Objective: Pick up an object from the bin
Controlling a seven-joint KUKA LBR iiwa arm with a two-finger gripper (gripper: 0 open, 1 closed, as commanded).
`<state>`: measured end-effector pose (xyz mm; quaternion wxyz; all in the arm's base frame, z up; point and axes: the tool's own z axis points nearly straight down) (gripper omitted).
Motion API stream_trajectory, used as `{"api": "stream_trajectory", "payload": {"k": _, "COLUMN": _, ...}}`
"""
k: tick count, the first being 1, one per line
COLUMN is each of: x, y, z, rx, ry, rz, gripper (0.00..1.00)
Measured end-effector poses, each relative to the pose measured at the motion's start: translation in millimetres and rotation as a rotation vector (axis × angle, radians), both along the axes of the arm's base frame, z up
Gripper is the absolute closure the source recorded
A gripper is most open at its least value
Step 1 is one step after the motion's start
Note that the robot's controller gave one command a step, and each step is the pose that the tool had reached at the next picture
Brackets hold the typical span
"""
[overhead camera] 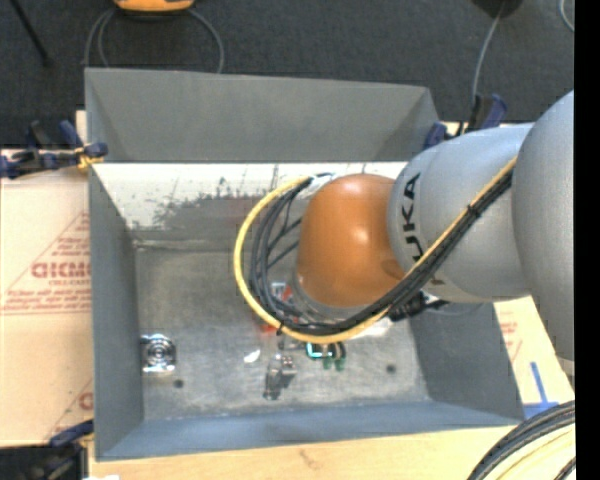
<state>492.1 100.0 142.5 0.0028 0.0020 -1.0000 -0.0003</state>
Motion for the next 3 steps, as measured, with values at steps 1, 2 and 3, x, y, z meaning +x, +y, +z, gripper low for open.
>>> {"api": "stream_trajectory", "payload": {"k": 1, "x": 58.2, "y": -53, "z": -29, "rx": -0.002, "ry": -0.010, "rz": -0.216, "gripper": 0.00}}
{"api": "stream_trajectory", "payload": {"k": 2, "x": 58.0, "y": -51, "z": -28, "rx": 0.000, "ry": -0.010, "rz": -0.216, "gripper": 1.00}}
{"api": "stream_trajectory", "payload": {"k": 3, "x": 83.4, "y": -28, "z": 91, "rx": 0.000, "ry": -0.018, "rz": -0.041, "gripper": 1.00}}
